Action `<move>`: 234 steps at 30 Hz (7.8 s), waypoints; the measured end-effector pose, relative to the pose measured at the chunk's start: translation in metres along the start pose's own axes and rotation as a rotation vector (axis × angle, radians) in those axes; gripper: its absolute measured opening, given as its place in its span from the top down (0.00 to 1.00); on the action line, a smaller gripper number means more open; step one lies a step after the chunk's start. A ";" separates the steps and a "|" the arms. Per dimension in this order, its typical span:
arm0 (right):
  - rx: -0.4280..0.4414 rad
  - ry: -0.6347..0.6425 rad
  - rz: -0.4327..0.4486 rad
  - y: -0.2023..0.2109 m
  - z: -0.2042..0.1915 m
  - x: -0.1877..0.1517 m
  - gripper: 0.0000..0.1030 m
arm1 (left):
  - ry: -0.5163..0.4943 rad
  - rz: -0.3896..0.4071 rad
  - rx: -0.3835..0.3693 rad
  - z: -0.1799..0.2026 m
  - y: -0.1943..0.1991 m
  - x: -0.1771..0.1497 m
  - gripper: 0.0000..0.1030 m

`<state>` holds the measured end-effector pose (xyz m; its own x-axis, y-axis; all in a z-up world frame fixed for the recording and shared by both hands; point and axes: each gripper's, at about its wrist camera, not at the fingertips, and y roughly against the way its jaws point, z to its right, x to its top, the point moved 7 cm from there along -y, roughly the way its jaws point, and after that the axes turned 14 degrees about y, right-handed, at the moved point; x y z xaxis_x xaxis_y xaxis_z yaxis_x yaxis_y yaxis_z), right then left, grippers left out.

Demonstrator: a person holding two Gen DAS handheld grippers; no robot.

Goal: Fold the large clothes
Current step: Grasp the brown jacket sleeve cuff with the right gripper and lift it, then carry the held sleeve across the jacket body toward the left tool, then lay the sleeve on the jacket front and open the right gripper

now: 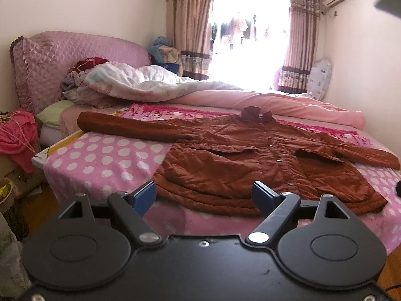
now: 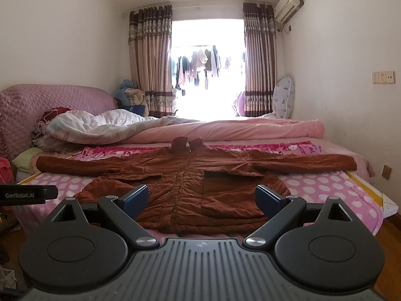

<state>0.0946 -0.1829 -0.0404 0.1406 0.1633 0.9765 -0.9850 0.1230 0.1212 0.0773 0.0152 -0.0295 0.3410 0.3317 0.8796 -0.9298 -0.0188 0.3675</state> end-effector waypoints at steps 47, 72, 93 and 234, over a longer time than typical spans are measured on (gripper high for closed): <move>-0.480 -0.964 -0.121 -0.393 0.501 -0.163 0.66 | -0.080 -0.444 0.219 0.077 -0.413 0.069 0.18; 0.136 -0.088 0.008 -0.431 0.151 0.107 0.93 | 0.043 -0.506 0.223 0.029 -0.435 0.112 0.17; 0.440 -0.059 -0.300 -0.444 0.003 0.071 0.49 | -0.090 -0.583 0.003 0.102 -0.453 0.145 0.17; 0.103 -0.006 -0.528 -0.449 0.178 -0.018 0.77 | -0.167 -0.589 -0.323 0.101 -0.457 0.136 0.26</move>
<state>0.5168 -0.4152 -0.0806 0.6192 0.0997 0.7789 -0.7852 0.0901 0.6127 0.5626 -0.0259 -0.0473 0.7946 0.0498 0.6051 -0.5686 0.4104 0.7129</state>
